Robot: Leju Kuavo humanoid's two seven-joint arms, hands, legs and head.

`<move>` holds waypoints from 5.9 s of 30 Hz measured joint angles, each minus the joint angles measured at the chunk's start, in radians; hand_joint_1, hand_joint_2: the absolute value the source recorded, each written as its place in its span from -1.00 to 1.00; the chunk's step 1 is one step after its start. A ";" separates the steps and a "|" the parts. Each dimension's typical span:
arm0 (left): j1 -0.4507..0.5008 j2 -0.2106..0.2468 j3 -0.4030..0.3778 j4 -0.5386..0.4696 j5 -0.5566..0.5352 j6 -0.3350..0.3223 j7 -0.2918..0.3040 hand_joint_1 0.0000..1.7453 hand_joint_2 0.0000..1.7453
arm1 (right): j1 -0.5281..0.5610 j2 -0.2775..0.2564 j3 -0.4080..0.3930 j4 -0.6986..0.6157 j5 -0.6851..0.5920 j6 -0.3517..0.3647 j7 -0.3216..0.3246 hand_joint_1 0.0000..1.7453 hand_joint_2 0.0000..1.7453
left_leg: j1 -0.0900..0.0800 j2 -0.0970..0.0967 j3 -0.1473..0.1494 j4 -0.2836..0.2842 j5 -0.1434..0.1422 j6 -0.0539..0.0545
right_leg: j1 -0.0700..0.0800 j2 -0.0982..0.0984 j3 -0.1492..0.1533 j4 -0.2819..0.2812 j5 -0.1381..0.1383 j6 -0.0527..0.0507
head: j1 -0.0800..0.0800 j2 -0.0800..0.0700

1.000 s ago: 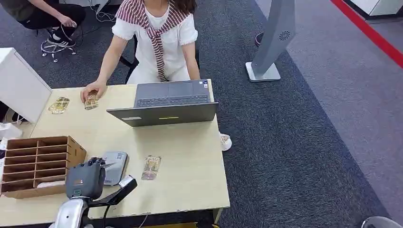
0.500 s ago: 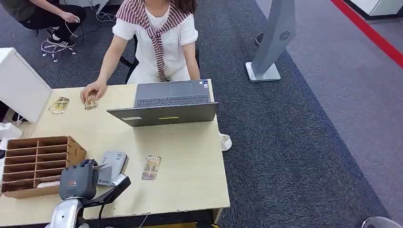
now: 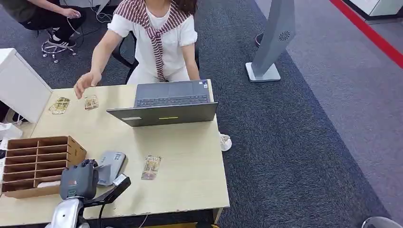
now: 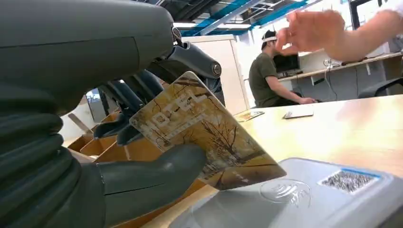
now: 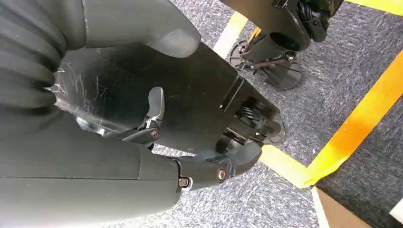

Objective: Pass the card to the sensor for recognition and then transmit it.

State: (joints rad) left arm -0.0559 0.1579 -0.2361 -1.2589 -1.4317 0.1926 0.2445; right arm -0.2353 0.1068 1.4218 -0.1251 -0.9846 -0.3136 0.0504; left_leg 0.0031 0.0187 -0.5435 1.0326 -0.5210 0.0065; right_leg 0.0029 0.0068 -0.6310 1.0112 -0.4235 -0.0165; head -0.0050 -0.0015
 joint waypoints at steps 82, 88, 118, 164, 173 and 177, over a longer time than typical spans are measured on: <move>0.085 0.220 0.090 -0.320 0.040 0.421 -0.238 -1.00 1.00 | 0.002 -0.001 0.019 0.009 -0.130 -0.008 -0.039 -1.00 1.00 | -0.002 0.023 0.009 -0.004 -0.009 0.002 | -0.005 0.025 -0.001 0.000 -0.004 0.001 | 0.000 0.000; 0.273 0.209 0.136 -0.428 0.026 0.427 -0.238 -1.00 1.00 | 0.003 -0.001 0.019 0.013 -0.131 -0.011 -0.041 -1.00 1.00 | -0.002 0.011 0.007 -0.004 -0.009 0.002 | -0.004 0.013 0.003 0.000 -0.007 0.003 | 0.001 0.000; 0.374 0.195 0.162 -0.518 -0.005 0.411 -0.238 -1.00 1.00 | 0.004 -0.001 0.018 0.012 -0.146 -0.012 -0.045 -1.00 1.00 | -0.002 0.009 0.008 -0.004 -0.008 0.003 | -0.004 0.010 0.004 0.000 -0.007 0.003 | 0.001 0.000; 0.405 0.219 0.246 -0.409 0.093 0.152 -0.102 -1.00 1.00 | 0.003 -0.002 0.023 0.019 -0.185 -0.007 -0.050 -1.00 1.00 | -0.001 0.007 0.008 -0.004 -0.007 0.002 | -0.004 0.008 0.005 0.000 -0.006 0.002 | 0.001 0.000; 0.386 0.182 0.314 -0.333 0.085 0.181 -0.139 -1.00 1.00 | 0.002 -0.002 0.023 0.019 -0.176 -0.006 -0.044 -1.00 1.00 | -0.001 0.007 0.008 -0.004 -0.007 0.002 | -0.004 0.008 0.005 0.000 -0.006 0.002 | 0.001 0.000; 0.376 0.173 0.327 -0.309 0.084 0.185 -0.146 -1.00 1.00 | 0.002 -0.002 0.024 0.018 -0.176 -0.006 -0.042 -1.00 1.00 | -0.001 0.007 0.008 -0.004 -0.007 0.002 | -0.004 0.008 0.005 -0.001 -0.006 0.002 | 0.001 0.000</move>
State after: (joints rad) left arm 0.3204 0.3307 0.0912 -1.5675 -1.3478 0.3773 0.0984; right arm -0.2336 0.1053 1.4454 -0.1068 -1.1604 -0.3197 0.0080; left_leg 0.0018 0.0256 -0.5356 1.0286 -0.5285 0.0089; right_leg -0.0008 0.0146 -0.6260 1.0107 -0.4300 -0.0144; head -0.0042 -0.0015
